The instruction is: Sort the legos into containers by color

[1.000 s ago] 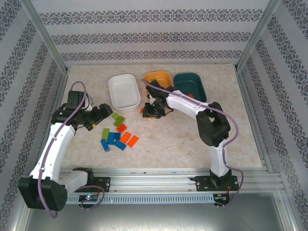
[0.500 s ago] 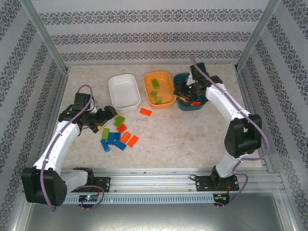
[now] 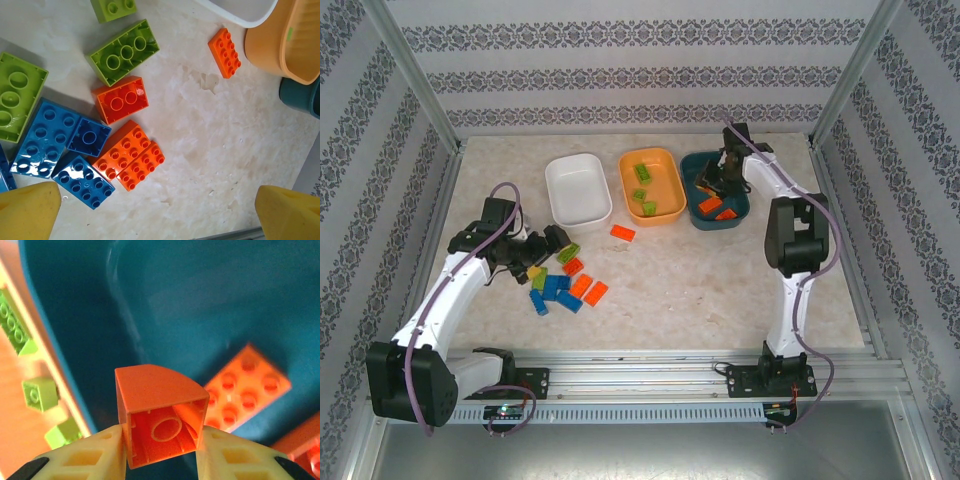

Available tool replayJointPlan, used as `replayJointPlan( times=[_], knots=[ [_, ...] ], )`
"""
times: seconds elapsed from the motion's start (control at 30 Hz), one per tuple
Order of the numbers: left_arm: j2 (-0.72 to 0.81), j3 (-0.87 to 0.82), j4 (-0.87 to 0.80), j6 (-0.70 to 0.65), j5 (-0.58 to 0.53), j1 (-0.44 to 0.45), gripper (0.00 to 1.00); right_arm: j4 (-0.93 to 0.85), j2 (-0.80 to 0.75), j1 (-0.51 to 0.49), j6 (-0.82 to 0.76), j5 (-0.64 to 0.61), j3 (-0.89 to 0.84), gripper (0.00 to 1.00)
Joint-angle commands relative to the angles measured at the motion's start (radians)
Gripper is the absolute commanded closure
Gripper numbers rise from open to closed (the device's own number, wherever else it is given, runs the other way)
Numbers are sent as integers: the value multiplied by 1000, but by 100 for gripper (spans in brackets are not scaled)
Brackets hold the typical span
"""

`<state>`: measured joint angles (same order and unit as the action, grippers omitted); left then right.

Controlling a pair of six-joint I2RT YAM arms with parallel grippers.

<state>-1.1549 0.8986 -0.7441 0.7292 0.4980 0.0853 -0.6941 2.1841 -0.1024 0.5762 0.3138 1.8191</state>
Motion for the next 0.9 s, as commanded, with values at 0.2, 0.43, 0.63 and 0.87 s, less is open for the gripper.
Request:
replayJointPlan(
  times=[0.2,0.43,0.63,0.87],
  knots=[
    [-18,47,-129,-100,-24,7,0,-80,139,6,-7,-37,196,63],
    [-41,49,-143,-130,-35,9,0,-107,181,6,-12,-43,231,59],
    [-40,50,-104,-130,-27,8,0,-121,171,4,-13,-55,230,50],
    [-46,69,-143,-139,-85,8,0,-132,49,2,-29,-81,179,42]
  ],
)
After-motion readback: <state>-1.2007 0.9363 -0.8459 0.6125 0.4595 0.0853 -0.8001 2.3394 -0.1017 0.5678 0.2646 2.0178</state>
